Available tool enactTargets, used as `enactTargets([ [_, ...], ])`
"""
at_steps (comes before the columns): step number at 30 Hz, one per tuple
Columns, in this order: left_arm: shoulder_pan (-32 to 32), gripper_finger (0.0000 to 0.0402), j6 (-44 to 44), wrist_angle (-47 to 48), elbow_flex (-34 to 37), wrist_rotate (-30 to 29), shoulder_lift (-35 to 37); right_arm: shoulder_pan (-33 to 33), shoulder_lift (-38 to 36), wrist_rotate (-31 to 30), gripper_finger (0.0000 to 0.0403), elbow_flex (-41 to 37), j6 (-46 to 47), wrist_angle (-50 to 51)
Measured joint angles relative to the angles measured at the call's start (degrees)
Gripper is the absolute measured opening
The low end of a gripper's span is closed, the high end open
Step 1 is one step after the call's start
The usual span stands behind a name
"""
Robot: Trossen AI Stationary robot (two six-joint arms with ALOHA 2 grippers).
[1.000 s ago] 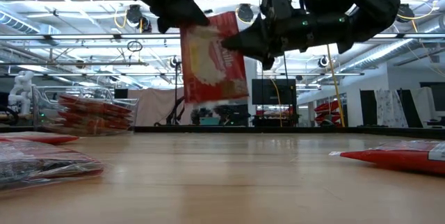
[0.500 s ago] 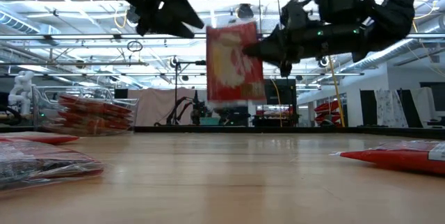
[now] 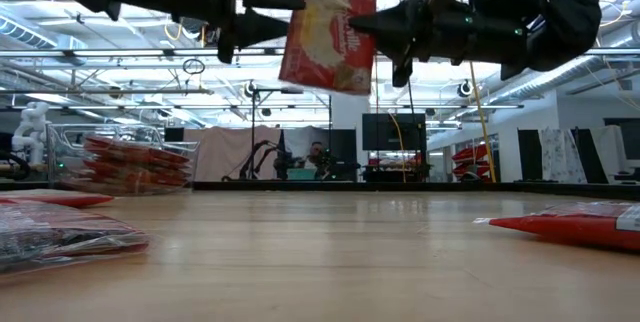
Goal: Sort popcorn bags into baskets
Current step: Put the red popcorn bag into the transparent bin
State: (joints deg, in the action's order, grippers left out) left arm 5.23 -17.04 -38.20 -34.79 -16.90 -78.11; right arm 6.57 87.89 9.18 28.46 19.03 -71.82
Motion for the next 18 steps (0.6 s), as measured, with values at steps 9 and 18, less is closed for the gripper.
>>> enactTargets([
  [9,-1.74,0.0146,0.52,-3.68,-1.42,4.29,-4.88,-0.3,0.01,-0.03,0.0012,0.9,-0.17,0.69],
  [18,-1.79,0.0017,0.43,-4.16,-1.4,6.16,-5.2,-0.3,0.01,-0.01,0.0014,0.88,-1.03,1.27],
])
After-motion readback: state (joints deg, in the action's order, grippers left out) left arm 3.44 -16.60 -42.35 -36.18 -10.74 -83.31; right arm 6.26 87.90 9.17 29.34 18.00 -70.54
